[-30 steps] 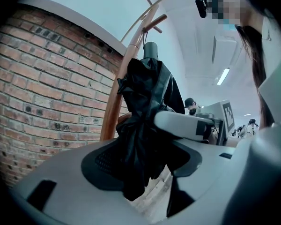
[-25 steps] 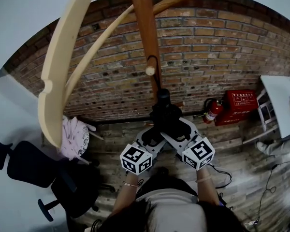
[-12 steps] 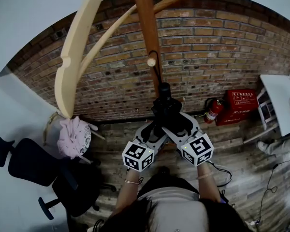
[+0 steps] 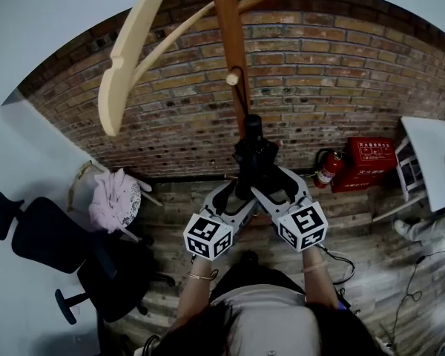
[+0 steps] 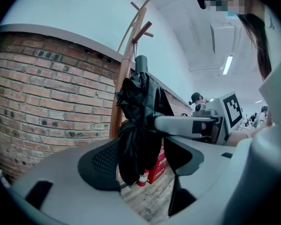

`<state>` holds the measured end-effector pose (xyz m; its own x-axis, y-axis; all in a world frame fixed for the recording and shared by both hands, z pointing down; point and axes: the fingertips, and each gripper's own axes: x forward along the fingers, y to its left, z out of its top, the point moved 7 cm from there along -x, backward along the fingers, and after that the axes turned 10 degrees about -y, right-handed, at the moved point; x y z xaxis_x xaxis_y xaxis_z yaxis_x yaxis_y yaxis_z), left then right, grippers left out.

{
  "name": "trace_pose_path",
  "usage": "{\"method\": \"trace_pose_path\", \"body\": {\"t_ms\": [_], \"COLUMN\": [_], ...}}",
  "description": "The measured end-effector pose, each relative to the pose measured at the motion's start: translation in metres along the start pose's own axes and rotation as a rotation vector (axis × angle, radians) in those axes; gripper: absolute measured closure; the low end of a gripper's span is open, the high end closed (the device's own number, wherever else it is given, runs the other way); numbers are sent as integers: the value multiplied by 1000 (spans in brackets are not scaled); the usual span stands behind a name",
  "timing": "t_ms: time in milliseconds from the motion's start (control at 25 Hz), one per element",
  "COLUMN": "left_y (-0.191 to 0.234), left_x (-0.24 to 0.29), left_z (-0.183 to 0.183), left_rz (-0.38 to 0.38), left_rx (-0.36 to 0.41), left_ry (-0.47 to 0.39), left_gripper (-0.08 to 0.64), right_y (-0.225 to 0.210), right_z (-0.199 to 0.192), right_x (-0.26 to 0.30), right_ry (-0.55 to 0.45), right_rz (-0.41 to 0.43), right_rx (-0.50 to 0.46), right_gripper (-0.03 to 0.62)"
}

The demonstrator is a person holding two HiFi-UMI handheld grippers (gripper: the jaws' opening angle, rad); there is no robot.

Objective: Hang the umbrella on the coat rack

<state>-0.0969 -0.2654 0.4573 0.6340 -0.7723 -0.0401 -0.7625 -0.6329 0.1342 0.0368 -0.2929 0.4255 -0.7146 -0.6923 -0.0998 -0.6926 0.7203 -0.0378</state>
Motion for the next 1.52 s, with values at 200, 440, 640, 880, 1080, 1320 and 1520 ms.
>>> {"method": "trace_pose_path", "body": {"t_ms": [200,440,640,880,1080,1320,1520], "left_y": [-11,-27,-40,-46,-47,-53,-57], "left_x": [-11,-27,-40,-59,-63,-74,-94], "left_z": [3,5,5,9,13,16,18], "left_rz": [42,89,133,180,185,144,115], "left_rx": [-7,9,26,43,59,77,78], "left_ry": [-21,-25,-27,-43,-49,-45,-38], "left_gripper": [270,270,272,319,349,375,429], "right_y": [3,7,8,17,23,36,62], "right_z": [3,5,7,8,11,9,12], "right_x": [-15,-34,-49,-59,-63,-73,-82], "right_ry": [-12,-25,-34,-39,-42,-41,-43], "right_rz": [3,-6,-15,-3,-7,-70,-138], "right_rx": [11,29,29,37,31,32,0], "right_gripper": [291,291,291,293,293,307,405]}}
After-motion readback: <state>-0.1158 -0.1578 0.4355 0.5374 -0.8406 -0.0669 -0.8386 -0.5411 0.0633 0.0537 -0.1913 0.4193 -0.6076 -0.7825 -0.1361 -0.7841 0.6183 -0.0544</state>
